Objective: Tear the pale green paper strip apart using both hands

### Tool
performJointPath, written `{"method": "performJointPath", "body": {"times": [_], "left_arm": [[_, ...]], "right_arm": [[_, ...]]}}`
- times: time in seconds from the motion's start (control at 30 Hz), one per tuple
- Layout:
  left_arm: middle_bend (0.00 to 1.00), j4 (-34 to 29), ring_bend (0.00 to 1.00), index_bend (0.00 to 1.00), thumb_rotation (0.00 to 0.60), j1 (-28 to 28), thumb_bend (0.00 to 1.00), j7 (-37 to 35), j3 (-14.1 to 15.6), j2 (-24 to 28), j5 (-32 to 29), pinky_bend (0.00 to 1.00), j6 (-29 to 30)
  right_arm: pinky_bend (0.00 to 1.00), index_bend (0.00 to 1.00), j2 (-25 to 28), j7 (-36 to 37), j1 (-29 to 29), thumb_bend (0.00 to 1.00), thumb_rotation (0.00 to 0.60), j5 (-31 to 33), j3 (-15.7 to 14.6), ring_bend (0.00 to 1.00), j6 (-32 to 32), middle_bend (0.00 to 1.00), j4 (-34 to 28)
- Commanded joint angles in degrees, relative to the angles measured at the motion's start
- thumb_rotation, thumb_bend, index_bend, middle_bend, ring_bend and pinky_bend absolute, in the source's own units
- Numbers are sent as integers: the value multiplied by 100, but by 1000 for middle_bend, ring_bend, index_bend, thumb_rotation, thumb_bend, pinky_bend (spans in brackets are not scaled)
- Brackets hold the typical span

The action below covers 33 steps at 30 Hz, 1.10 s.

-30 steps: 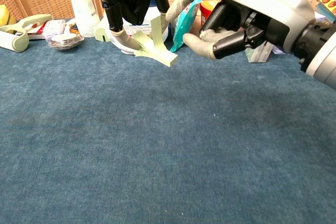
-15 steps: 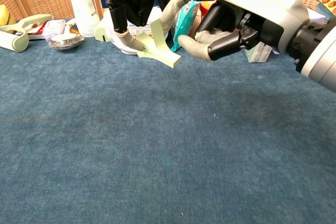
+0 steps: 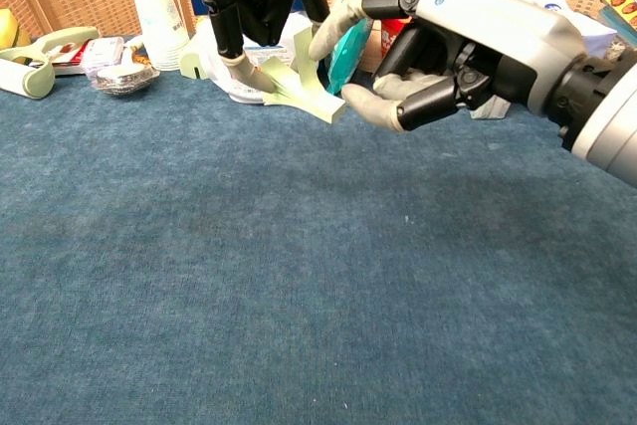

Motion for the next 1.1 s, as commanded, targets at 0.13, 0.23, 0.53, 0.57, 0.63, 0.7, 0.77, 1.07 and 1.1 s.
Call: {"method": "performJointPath", "body": {"times": [0.13, 0.23, 0.53, 0.57, 0.63, 0.7, 0.77, 1.07, 1.1], "left_arm": [[1000, -7, 1000, 660, 600, 3, 457, -7, 14, 17, 20, 1000, 3], [1000, -17, 1000, 660, 600, -2, 457, -21, 16, 28, 16, 1000, -5], [1000, -75, 1000, 660, 600, 8, 457, -20, 48, 17, 101, 1000, -15], [1000, -73, 1000, 660, 600, 7, 457, -14, 51, 13, 110, 1000, -12], [1000, -72, 1000, 660, 600, 9, 457, -19, 46, 5, 112, 1000, 1], [1000, -69, 1000, 660, 600, 11, 457, -23, 42, -1, 114, 1000, 11], [1000, -62, 1000, 660, 600, 7, 457, -22, 39, -5, 112, 1000, 14], [1000, 23, 1000, 660, 600, -12, 457, -13, 32, -58, 40, 1000, 66], [1000, 27, 1000, 660, 600, -12, 457, -12, 32, -62, 39, 1000, 70]], "right_arm": [[979, 308, 15, 22, -28, 477, 535, 7, -22, 1000, 20, 1000, 30], [979, 306, 23, 46, -39, 477, 535, -4, -24, 1000, 38, 1000, 43], [975, 292, 123, 170, 8, 477, 535, 52, 84, 1000, -17, 1000, 80], [974, 292, 131, 179, 20, 477, 535, 55, 96, 1000, -30, 1000, 76], [974, 291, 136, 180, 38, 477, 536, 57, 103, 1000, -53, 1000, 64], [974, 290, 133, 178, 47, 477, 536, 60, 102, 1000, -66, 1000, 54], [974, 290, 122, 175, 54, 477, 534, 56, 98, 1000, -72, 1000, 45], [971, 284, 55, 52, 64, 476, 535, 24, 33, 1000, -82, 1000, -48], [970, 283, 53, 42, 66, 476, 535, 24, 31, 1000, -86, 1000, -59]]}}
